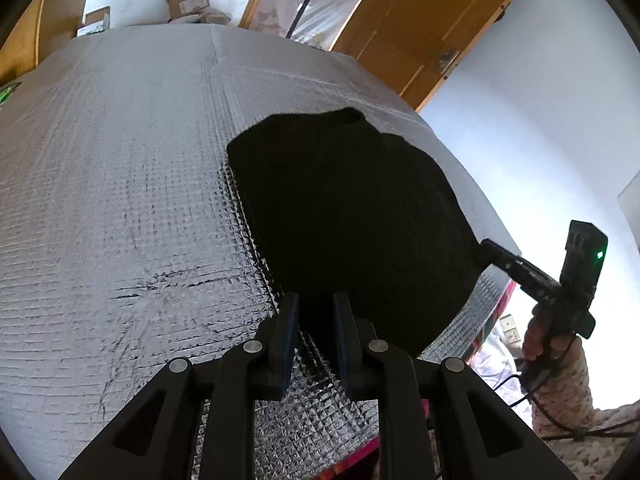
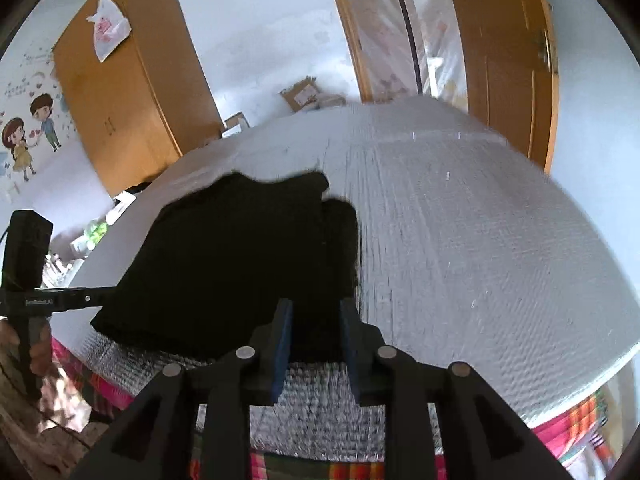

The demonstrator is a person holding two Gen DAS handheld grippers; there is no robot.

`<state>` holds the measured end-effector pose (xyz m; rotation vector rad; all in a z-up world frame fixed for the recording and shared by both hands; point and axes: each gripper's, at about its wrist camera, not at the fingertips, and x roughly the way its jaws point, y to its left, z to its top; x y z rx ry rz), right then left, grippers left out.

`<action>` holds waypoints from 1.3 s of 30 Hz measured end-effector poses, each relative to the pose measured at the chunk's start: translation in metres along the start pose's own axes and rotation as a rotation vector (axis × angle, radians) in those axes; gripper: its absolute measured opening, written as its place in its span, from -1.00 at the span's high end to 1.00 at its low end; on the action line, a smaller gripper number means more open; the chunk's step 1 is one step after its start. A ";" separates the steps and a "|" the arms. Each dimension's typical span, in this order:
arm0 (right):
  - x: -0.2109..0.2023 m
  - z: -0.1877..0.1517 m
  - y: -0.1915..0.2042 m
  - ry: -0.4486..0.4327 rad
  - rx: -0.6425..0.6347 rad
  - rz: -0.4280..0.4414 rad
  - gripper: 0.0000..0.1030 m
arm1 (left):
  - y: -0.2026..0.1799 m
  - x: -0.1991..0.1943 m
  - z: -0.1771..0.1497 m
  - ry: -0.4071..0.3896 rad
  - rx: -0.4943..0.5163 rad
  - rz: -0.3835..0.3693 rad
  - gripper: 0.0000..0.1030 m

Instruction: Fold clothes

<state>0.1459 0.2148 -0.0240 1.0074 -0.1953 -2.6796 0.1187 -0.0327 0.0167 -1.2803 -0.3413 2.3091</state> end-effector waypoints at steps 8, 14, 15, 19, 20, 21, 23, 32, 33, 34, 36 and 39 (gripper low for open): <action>0.015 -0.003 0.017 0.039 -0.062 0.026 0.57 | -0.003 0.006 -0.004 0.010 0.000 -0.009 0.64; 0.006 -0.010 0.002 0.048 -0.016 -0.009 0.54 | 0.008 0.004 -0.002 0.015 -0.030 0.006 0.64; 0.004 -0.009 0.000 0.052 -0.010 -0.014 0.54 | 0.009 0.004 -0.001 0.014 -0.035 0.005 0.64; -0.005 0.008 -0.001 0.000 -0.007 0.004 0.54 | 0.015 0.001 0.005 0.001 -0.040 -0.004 0.63; -0.006 0.013 -0.004 -0.005 0.004 0.029 0.54 | 0.016 0.001 0.006 0.003 -0.047 -0.017 0.57; -0.005 0.018 -0.008 -0.002 0.019 0.059 0.53 | 0.018 0.002 0.008 0.005 -0.057 -0.032 0.47; 0.002 0.026 -0.015 0.032 0.045 0.098 0.43 | 0.024 0.004 0.011 0.013 -0.096 -0.078 0.25; 0.041 0.042 -0.054 0.159 0.215 0.242 -0.07 | 0.036 0.015 0.022 0.082 -0.213 -0.271 -0.14; 0.044 0.042 -0.059 0.169 0.232 0.260 -0.07 | 0.038 0.017 0.023 0.086 -0.227 -0.276 -0.16; 0.049 0.043 -0.065 0.185 0.255 0.283 -0.08 | 0.038 0.019 0.025 0.091 -0.232 -0.280 -0.17; 0.061 0.044 -0.072 0.220 0.296 0.327 -0.08 | 0.037 0.024 0.028 0.102 -0.242 -0.288 -0.19; 0.076 0.045 -0.079 0.267 0.321 0.356 -0.08 | 0.035 0.031 0.032 0.118 -0.257 -0.301 -0.20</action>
